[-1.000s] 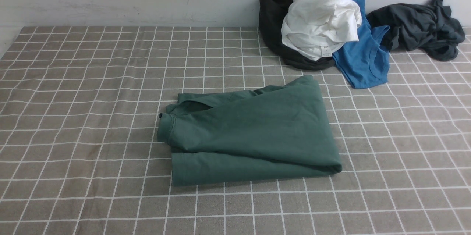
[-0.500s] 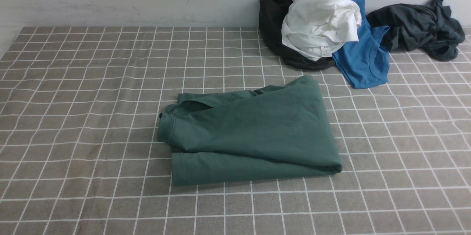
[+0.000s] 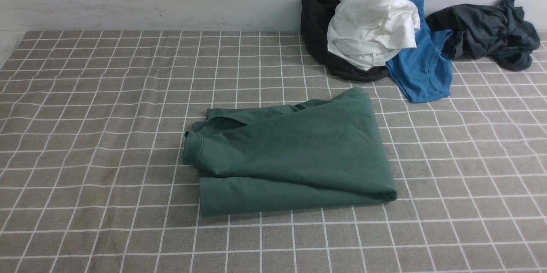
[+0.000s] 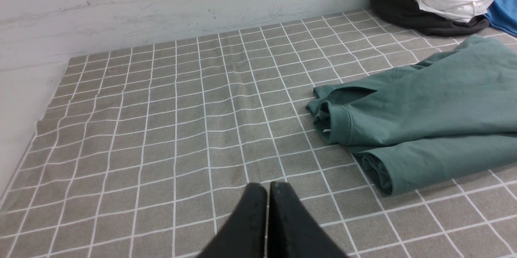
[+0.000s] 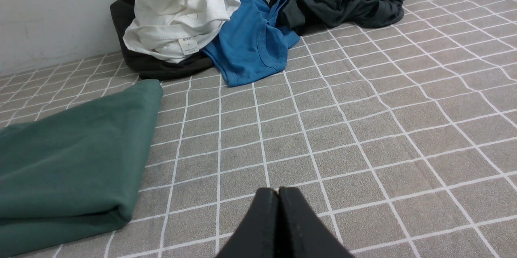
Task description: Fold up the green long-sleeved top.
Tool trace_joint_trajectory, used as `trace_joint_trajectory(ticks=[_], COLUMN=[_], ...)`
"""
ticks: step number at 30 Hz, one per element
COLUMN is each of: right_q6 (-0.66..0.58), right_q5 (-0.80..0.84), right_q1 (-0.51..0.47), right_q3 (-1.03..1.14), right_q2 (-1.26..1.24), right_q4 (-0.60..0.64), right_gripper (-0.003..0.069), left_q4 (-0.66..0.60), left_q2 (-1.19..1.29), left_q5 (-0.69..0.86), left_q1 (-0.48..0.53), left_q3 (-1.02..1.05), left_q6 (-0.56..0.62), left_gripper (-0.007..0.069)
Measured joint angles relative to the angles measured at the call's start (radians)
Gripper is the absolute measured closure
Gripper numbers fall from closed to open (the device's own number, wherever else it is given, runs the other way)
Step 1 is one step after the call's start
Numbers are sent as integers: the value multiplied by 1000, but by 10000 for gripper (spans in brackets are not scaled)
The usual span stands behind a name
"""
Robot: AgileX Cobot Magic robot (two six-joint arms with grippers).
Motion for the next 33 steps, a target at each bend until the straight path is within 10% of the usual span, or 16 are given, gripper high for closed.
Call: trace_joint_trajectory(ticks=[33], right_q6=[-3], right_q5=[0], right_q1=[0], right_q3=[0], right_q2=[0], right_q4=[0], right_gripper=[673], left_q4=[-43], left_q2=[0], left_q5=[-139], left_q1=[1], left_q3=[156], left_q6=[0], left_gripper=[631])
